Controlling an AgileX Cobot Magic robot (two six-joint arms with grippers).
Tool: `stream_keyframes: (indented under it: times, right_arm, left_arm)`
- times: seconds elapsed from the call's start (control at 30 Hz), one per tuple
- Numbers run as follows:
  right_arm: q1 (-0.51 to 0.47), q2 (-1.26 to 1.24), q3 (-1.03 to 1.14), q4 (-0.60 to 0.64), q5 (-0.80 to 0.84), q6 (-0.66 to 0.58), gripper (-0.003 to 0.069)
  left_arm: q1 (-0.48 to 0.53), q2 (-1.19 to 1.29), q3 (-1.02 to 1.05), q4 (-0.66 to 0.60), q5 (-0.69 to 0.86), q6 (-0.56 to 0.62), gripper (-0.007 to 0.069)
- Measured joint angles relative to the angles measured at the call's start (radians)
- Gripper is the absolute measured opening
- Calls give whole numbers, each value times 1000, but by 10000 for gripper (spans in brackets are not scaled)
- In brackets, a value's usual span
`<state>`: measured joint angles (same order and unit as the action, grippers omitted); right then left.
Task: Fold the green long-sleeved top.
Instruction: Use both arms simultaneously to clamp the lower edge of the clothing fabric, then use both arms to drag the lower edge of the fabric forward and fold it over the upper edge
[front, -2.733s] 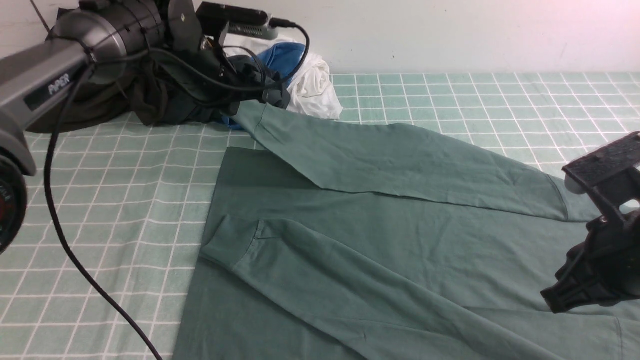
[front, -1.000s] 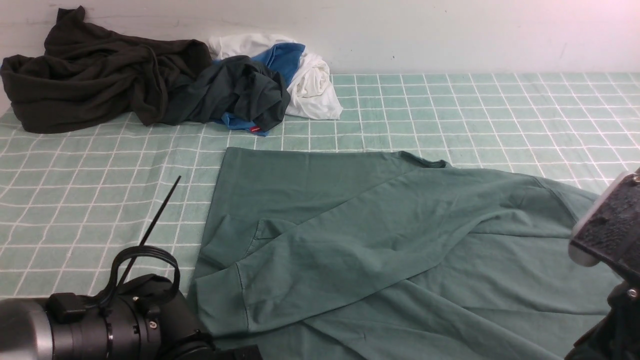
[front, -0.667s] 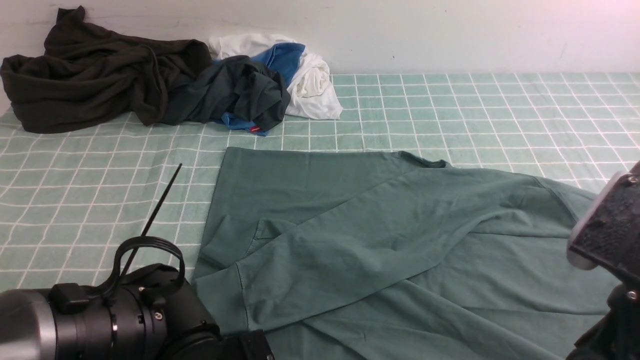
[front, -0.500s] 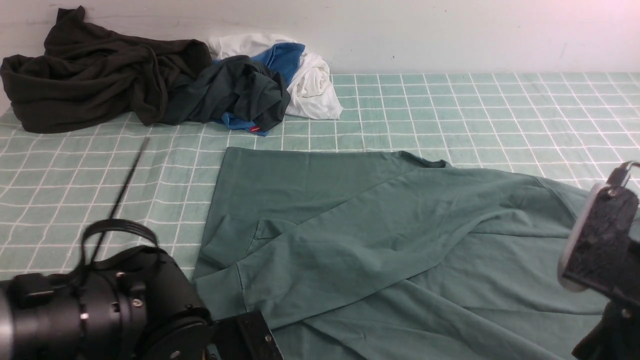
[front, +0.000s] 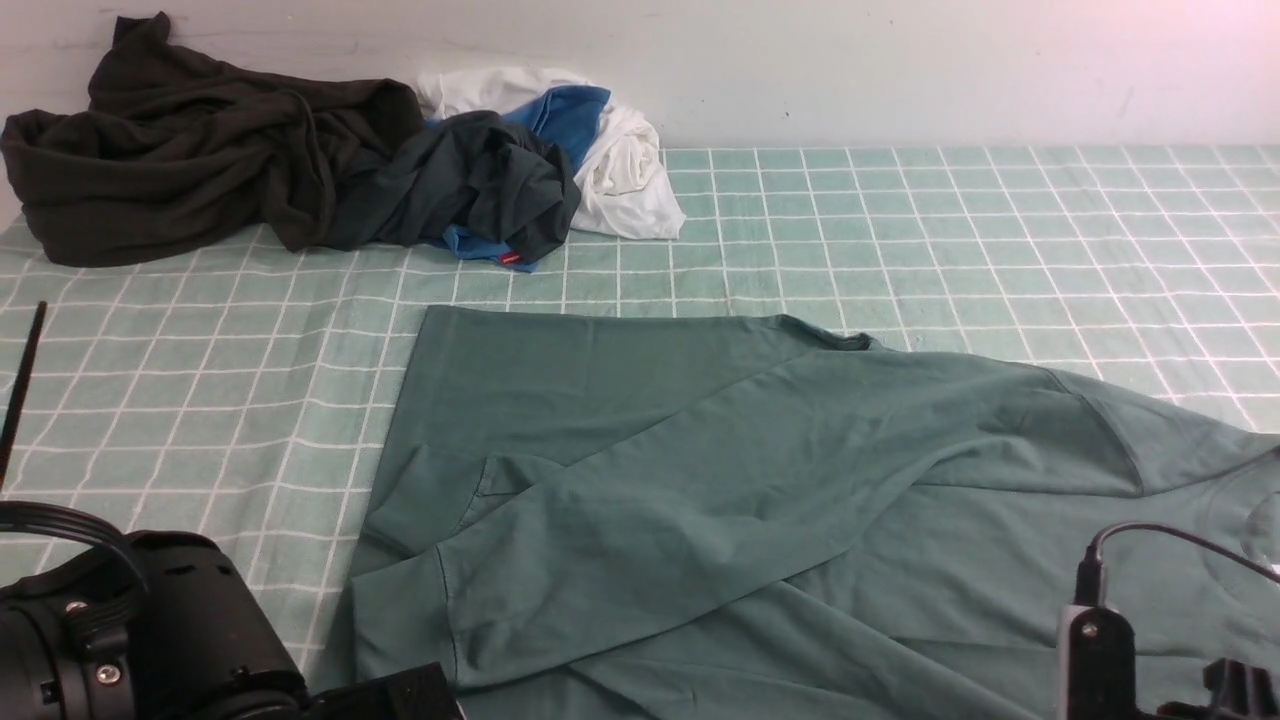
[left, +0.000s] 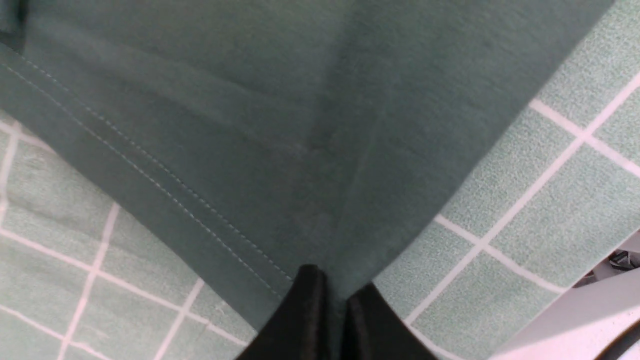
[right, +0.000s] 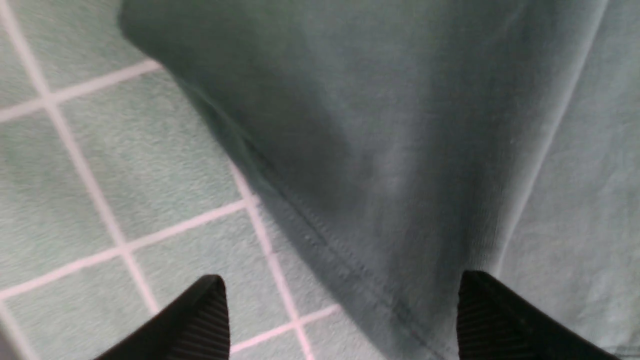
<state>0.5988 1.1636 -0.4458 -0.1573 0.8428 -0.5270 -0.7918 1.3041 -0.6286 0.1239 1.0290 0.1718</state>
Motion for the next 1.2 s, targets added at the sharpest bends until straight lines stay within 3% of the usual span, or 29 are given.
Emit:
stream_keyframes:
  times: [0.2, 0.33, 0.5, 0.53, 0.57, 0.67, 0.9, 1.07, 1.17, 1.2]
  right_arm:
    - [0, 119, 0, -42, -72, 19, 525]
    - [1, 176, -7, -53, -66, 19, 454]
    - [7, 182, -9, -56, -66, 20, 246]
    - [7, 182, -9, -57, -66, 20, 246]
    - [7, 185, -10, -67, -74, 22, 151]
    - [7, 192, -33, -79, -71, 22, 31]
    - [7, 192, -173, -111, 78, 22, 16]
    - [-83, 202, -396, -175, 144, 13, 15]
    - [-202, 260, -552, -120, 87, -46, 15]
    - [-209, 266, -573, -113, 84, -52, 15]
  left_arm:
    - [0, 0, 0, 0, -28, -1, 9]
    - [0, 0, 0, 0, -36, -4, 9]
    - [0, 0, 0, 0, -36, -6, 9]
    - [0, 0, 0, 0, -36, -6, 9]
    - [0, 0, 0, 0, -36, -6, 9]
    - [0, 0, 0, 7, -36, -6, 9]
    - [6, 0, -24, 40, -13, -28, 10]
    - [131, 9, -209, 116, 16, -63, 17]
    - [272, 75, -391, 131, -11, -13, 18]
    - [272, 82, -404, 131, -11, -8, 18]
